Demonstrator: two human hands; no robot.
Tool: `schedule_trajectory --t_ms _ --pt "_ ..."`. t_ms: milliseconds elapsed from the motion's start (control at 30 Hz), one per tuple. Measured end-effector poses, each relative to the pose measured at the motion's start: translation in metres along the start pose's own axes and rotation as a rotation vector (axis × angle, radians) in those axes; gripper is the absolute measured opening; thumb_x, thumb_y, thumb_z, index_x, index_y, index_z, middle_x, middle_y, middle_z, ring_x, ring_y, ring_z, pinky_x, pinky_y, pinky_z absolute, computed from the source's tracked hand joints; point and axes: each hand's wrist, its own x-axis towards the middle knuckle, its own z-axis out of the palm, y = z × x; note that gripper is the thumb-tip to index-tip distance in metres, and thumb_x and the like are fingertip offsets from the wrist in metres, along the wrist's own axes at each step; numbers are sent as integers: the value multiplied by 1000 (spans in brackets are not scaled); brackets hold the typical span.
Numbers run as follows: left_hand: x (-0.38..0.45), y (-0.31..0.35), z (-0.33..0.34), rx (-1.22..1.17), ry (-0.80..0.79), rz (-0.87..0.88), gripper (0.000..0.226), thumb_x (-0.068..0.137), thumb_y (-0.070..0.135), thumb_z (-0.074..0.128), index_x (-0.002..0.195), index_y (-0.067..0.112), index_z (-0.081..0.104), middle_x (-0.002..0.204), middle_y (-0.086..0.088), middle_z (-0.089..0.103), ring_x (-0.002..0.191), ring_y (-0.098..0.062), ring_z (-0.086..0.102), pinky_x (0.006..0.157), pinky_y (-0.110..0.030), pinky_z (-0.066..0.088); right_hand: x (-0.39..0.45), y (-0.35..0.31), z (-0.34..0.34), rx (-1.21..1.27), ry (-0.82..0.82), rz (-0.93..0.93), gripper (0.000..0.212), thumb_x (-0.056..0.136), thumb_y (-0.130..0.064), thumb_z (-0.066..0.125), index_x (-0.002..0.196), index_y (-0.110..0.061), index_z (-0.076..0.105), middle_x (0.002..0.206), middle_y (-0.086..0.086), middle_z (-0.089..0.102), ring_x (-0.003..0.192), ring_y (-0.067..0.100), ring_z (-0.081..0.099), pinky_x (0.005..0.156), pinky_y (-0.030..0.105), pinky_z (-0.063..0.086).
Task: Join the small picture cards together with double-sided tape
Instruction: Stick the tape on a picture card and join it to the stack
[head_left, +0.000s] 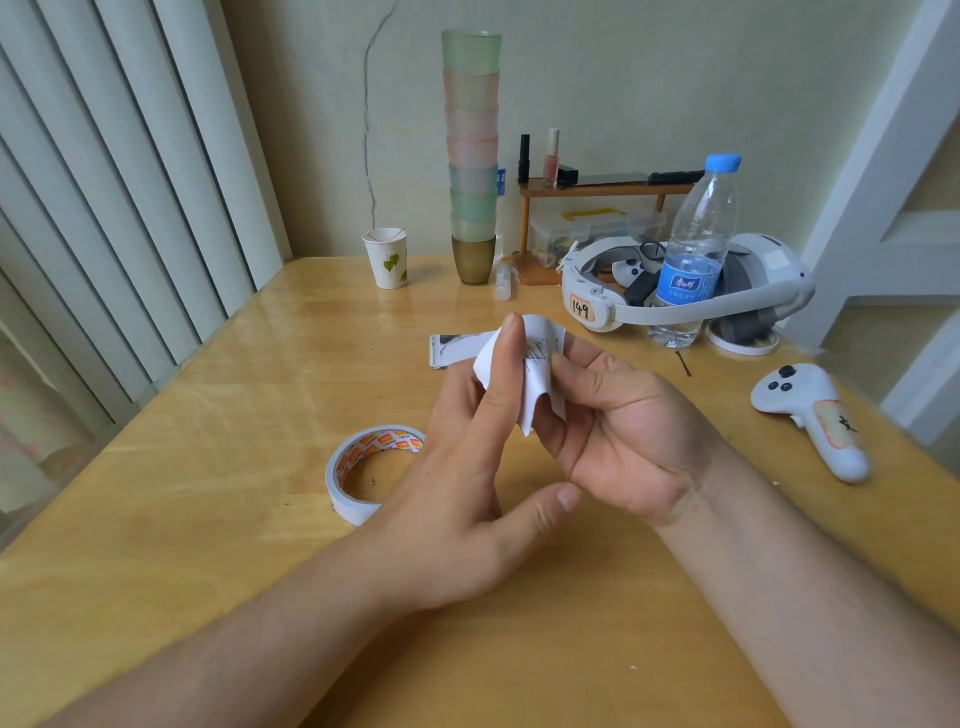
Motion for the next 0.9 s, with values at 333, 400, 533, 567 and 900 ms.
schedule_trajectory --t_ms 333,400,533,567,900 --pt "3 -1 -3 -139 55 -86 117 91 39 72 159 42 -23 141 25 33 131 -4 38 111 -12 29 3 10 -3 68 10 28 32 89 -2 54 111 -3 77 108 16 75 87 20 77 75 26 63" --pt "3 -5 -4 -166 61 -80 116 91 37 71 162 32 -21 145 44 23 142 0 29 119 -16 21 3 11 -5 80 15 37 33 90 -1 53 117 -1 73 109 17 75 88 21 77 75 27 63" --pt "1 -9 -8 -365 37 -127 115 81 30 74 166 34 -2 152 35 31 144 -4 34 116 -23 27 1 2 -5 48 44 1 40 86 -1 54 123 -2 68 115 17 73 93 22 77 72 28 64" --pt "4 -4 -10 -511 69 -186 113 73 26 74 165 39 10 149 24 42 135 -7 43 110 -27 36 1 -2 -6 22 63 -14 42 85 -1 55 125 -3 67 117 16 73 94 22 76 74 28 64" --pt "24 11 -22 -1311 382 -834 33 99 37 56 111 19 82 100 5 70 86 -13 64 86 -30 48 4 -25 -24 -73 228 -87 50 78 0 59 127 -6 67 122 16 73 108 25 71 85 31 61"
